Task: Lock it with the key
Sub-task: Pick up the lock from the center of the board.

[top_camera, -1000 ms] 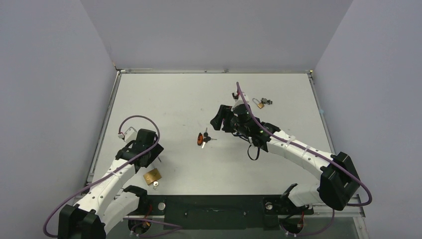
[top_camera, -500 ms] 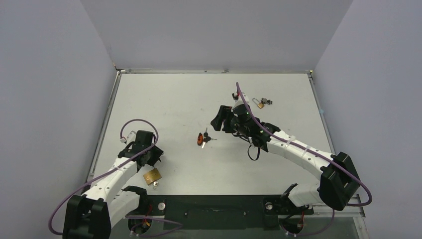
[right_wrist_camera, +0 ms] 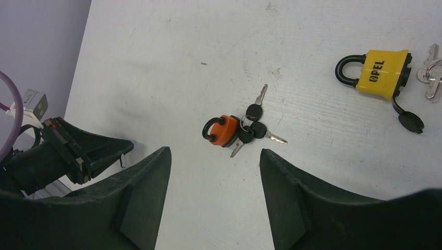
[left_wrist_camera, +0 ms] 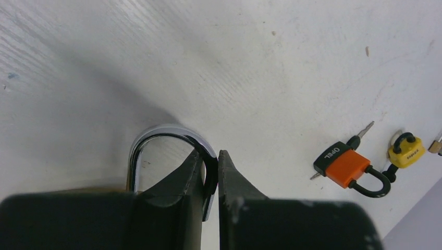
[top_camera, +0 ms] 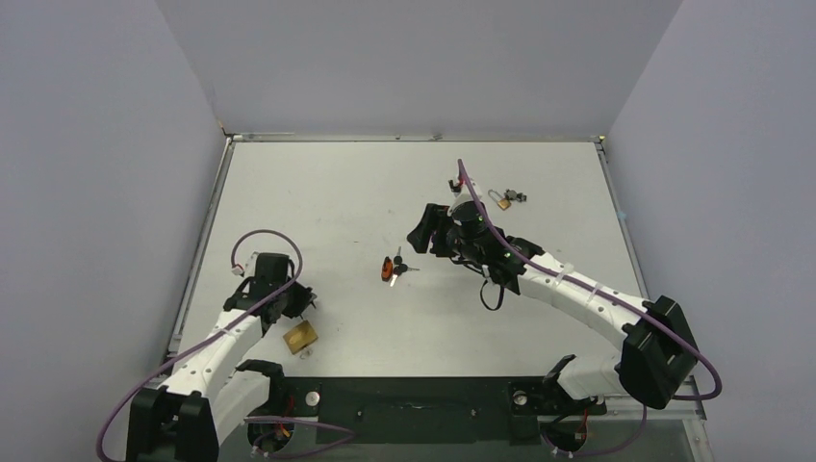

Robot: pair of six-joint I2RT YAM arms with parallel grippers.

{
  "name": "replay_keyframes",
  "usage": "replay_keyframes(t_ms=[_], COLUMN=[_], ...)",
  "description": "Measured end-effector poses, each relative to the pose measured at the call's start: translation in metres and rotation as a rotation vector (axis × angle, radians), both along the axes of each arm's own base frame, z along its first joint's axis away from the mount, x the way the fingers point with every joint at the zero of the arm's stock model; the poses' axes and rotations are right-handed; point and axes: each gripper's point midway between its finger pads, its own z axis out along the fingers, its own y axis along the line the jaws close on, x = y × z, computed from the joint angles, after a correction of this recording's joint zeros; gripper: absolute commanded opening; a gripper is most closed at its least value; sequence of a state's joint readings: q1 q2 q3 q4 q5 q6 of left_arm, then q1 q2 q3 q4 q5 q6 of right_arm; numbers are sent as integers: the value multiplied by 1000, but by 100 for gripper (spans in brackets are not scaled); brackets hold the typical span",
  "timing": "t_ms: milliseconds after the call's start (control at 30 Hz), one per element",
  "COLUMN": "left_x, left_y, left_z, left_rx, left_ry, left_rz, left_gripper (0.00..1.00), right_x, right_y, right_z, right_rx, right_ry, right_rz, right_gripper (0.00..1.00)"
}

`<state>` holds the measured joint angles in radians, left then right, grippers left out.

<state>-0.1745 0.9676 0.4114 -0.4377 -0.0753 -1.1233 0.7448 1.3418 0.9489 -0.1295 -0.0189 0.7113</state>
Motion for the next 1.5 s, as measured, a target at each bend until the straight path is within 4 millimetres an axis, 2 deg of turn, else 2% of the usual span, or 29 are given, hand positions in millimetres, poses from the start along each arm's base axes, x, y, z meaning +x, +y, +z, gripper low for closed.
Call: replay_keyframes(t_ms=[167,367,633,833,967,1100,1333,1500], left_x=[5,20,21,24,28,25,2,-7], left_y=[-6,-13,-20,-37,-60,-89,-148,-177], left_z=[28,96,165,227,273,311,367,400], left_rx=[-15,-27,0,-10,-65,-121,-229,-293], left_ry=[-78,-256,-415,-548,-662,-754,-861,-924], left_rz=[-51,-125,-236,-369,-482,-617,-838,-912], left_gripper=[0,0,0,0,0,0,0,0], right_x=[-2,-4,-10,-15,-20,-28,-51,-70], right_y=[-1,-2,-2,-2,-3,-10,-32,-43], right_z=[9,23,35,52,83,119,178,211], right_rx=[9,29,48,69,111,152,230,297], right_ry=[-22,-53,-77,-119,-183,-278,-456,-577], right_rz=[9,20,52,85,106,126,139,158], right_gripper=[59,59,59,60,59,59,59,59])
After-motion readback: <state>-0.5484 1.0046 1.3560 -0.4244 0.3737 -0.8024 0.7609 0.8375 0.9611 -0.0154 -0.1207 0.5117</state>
